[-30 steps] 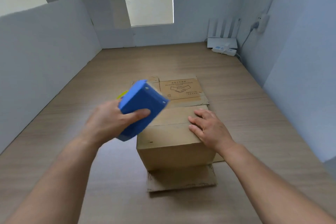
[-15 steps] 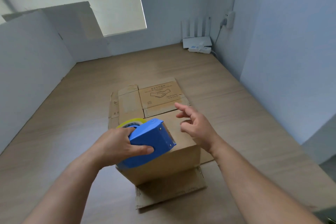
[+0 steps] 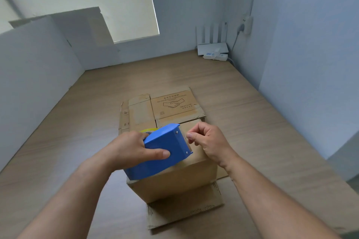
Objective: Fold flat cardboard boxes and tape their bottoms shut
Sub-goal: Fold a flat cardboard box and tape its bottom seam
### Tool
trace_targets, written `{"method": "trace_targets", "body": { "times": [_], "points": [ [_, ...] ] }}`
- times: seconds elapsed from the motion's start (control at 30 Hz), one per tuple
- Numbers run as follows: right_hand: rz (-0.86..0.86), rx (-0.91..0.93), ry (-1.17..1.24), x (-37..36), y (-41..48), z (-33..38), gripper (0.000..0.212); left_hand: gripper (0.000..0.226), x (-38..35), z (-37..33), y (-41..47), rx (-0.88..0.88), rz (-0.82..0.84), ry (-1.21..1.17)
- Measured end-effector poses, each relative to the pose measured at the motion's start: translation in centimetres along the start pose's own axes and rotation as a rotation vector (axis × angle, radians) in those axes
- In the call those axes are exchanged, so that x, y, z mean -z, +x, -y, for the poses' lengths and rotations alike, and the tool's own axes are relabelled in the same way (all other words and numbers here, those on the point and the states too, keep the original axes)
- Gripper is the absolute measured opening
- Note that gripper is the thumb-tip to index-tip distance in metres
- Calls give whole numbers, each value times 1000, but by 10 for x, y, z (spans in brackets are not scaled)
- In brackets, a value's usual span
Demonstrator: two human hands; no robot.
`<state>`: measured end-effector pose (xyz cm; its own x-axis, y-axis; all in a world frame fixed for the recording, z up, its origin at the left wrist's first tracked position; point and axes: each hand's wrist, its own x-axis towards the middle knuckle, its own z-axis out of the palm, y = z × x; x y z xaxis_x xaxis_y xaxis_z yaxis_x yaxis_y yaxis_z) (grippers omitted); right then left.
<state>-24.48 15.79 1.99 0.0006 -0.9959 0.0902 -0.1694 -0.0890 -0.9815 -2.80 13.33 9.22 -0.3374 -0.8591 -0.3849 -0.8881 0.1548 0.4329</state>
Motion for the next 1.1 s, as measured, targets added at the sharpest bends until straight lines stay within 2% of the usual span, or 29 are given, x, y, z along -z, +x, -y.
{"method": "trace_targets", "body": {
  "times": [0.1, 0.2, 0.37, 0.53, 0.67, 0.93, 1.1],
  "points": [
    [-75, -38, 19, 5, 5, 0, 22, 76, 26, -3, 5, 92, 41, 0],
    [-94, -98, 49, 7, 11, 1, 20, 82, 48, 4, 6, 255, 138, 50],
    [-136, -282, 52, 9, 19, 0, 21, 67, 51, -14, 28, 388, 216, 90],
    [-297, -388, -17, 27, 9, -13, 24, 63, 45, -45, 59, 390, 309, 139],
    [-257, -477, 82, 29, 3, -20, 18, 68, 43, -60, 73, 410, 388, 195],
    [-293, -556, 74, 36, 12, -37, 20, 61, 38, -77, 79, 367, 384, 240],
    [-225, -651, 230, 30, 12, -50, 19, 60, 38, -81, 81, 365, 401, 238]
  ]
}}
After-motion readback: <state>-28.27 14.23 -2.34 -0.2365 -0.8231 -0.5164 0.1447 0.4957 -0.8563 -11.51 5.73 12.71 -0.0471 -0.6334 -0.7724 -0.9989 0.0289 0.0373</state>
